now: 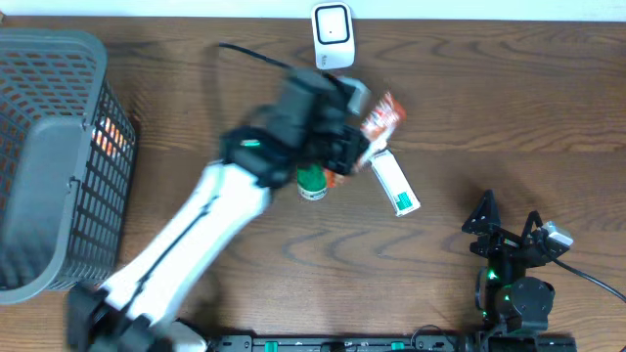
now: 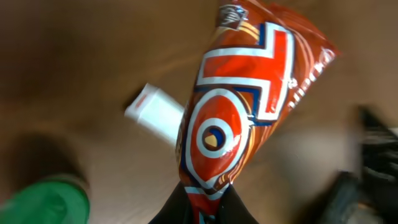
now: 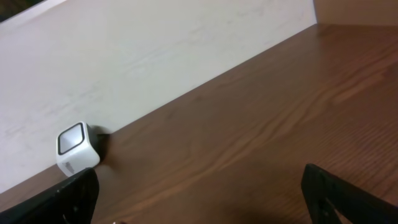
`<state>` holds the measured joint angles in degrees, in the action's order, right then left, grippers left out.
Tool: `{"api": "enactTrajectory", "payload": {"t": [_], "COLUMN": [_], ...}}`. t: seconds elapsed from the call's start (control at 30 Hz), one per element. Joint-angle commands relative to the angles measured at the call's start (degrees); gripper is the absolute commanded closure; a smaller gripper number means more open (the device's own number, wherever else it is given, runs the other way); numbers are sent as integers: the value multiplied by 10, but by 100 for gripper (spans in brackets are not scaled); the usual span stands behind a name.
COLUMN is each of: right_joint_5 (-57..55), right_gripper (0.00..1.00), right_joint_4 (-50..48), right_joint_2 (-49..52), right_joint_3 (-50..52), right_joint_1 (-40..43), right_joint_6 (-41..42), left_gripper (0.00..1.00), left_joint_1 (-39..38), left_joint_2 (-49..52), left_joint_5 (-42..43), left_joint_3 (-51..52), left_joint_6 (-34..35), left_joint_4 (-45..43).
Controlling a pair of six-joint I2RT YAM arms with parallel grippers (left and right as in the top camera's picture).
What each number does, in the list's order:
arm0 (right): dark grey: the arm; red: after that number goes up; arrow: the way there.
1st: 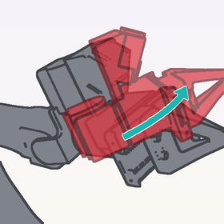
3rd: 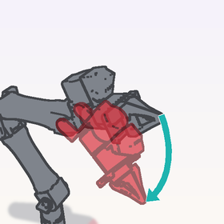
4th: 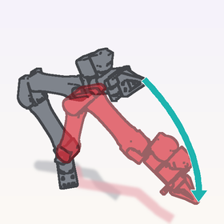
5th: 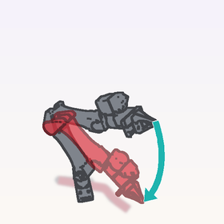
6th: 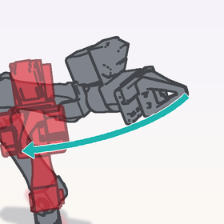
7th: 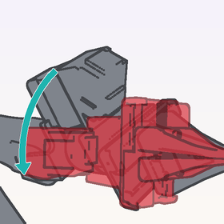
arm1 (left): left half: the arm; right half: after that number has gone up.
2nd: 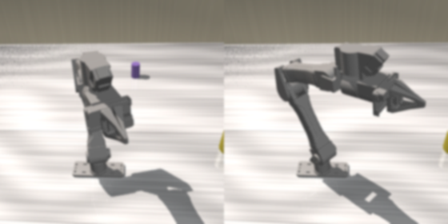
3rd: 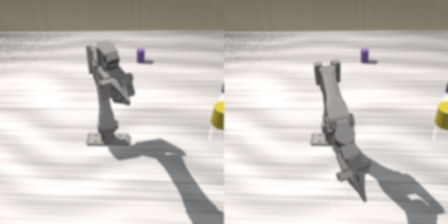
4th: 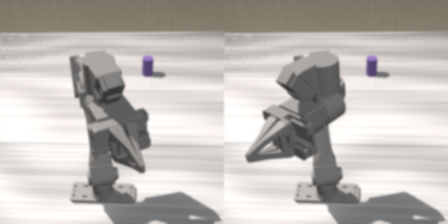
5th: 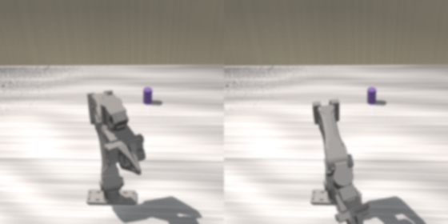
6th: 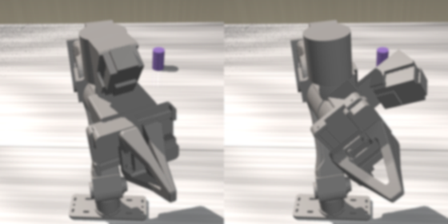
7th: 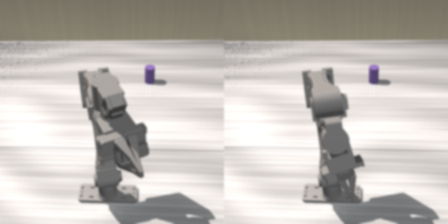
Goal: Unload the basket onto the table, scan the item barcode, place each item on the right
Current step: 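Carry the Top bar out and place it beside the Panadol box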
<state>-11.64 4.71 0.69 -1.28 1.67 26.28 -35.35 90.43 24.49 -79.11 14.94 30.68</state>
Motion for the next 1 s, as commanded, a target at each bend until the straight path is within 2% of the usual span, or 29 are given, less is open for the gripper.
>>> {"api": "enactTrajectory", "payload": {"t": [0.0,0.07,0.2,0.3,0.33,0.4,0.43,0.5,0.53,0.7,0.77,0.87,0.9,0.97], "right_joint_5": [-5,-5,-5,-5,-5,-5,-5,-5,-5,-5,-5,-5,-5,-5], "right_gripper": [1,1,1,1,1,1,1,1,1,1,1,1,1,1], "right_joint_4": [0,0,0,0,0,0,0,0,0,0,0,0,0,0], "right_joint_2": [-3,-3,-3,-3,-3,-3,-3,-3,-3,-3,-3,-3,-3,-3], "right_joint_3": [2,2,2,2,2,2,2,2,2,2,2,2,2,2], "right_joint_1": [-5,-5,-5,-5,-5,-5,-5,-5,-5,-5,-5,-5,-5,-5], "right_joint_6": [-8,-8,-8,-8,-8,-8,-8,-8,-8,-8,-8,-8,-8,-8], "left_gripper": [92,92,92,93,89,64,61,23,16,15,14,1,2,2], "left_joint_1": [-54,-70,-91,-101,-103,-105,-105,-106,-108,-99,-89,-64,-43,-19], "left_joint_2": [88,133,211,246,250,252,247,229,215,105,57,-27,-83,-129], "left_joint_5": [-185,-213,-215,-205,-198,-174,-147,-119,-122,-187,-210,-209,-193,-247], "left_joint_3": [1,1,1,0,0,0,-1,-6,-10,-33,-40,-41,-41,-41], "left_joint_6": [139,239,473,603,626,645,634,591,570,437,351,118,-72,-165], "left_joint_4": [0,0,-1,-6,-11,-36,-56,-86,-92,-93,-110,-171,-177,-158]}}
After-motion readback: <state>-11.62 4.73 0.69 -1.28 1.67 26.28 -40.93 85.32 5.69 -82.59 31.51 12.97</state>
